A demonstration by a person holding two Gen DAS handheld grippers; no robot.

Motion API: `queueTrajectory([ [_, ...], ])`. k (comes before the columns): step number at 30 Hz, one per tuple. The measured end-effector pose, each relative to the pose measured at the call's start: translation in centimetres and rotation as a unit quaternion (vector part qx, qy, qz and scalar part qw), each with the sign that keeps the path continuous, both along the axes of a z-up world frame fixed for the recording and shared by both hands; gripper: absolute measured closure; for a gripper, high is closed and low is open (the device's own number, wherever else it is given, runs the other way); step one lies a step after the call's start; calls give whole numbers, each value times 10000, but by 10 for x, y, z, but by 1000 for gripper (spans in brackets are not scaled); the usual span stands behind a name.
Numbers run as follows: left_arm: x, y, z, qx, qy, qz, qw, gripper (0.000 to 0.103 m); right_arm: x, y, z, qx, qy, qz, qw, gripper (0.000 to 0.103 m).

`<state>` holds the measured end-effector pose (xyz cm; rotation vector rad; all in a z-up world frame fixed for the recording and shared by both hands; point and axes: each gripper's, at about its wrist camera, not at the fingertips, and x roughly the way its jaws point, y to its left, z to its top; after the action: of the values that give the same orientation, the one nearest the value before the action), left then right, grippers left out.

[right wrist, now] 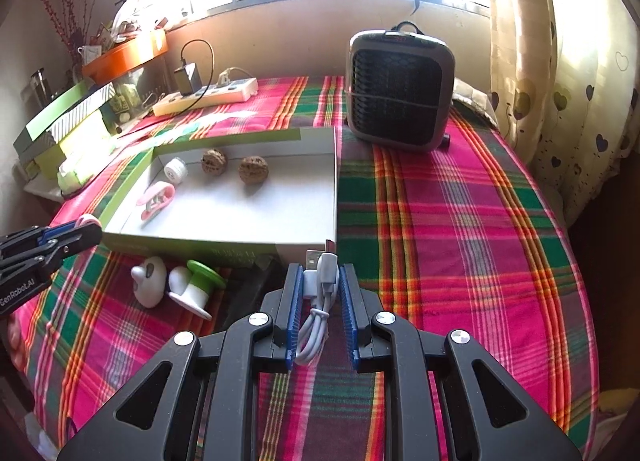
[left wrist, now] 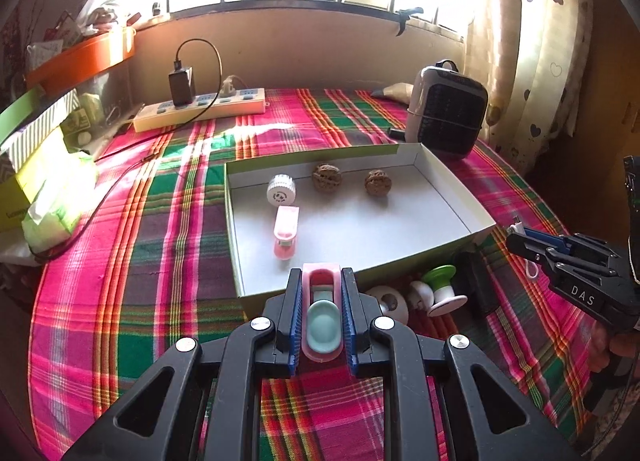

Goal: Organize objects
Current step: 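Carry the clip and USB cable over the white tray with both grippers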

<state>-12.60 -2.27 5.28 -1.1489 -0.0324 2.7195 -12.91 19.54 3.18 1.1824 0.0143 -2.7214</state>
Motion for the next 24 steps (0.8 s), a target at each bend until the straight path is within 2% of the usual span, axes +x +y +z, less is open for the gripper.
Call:
queueTrajectory([
  [13, -44, 23, 2, 98, -82, -269, 9996, 87, -43, -18, 21, -61, 99, 288, 9995, 83],
  [24, -88, 37, -6, -9, -144, -384, 9992, 87, -97, -33, 11, -56, -141, 459, 9988, 83],
])
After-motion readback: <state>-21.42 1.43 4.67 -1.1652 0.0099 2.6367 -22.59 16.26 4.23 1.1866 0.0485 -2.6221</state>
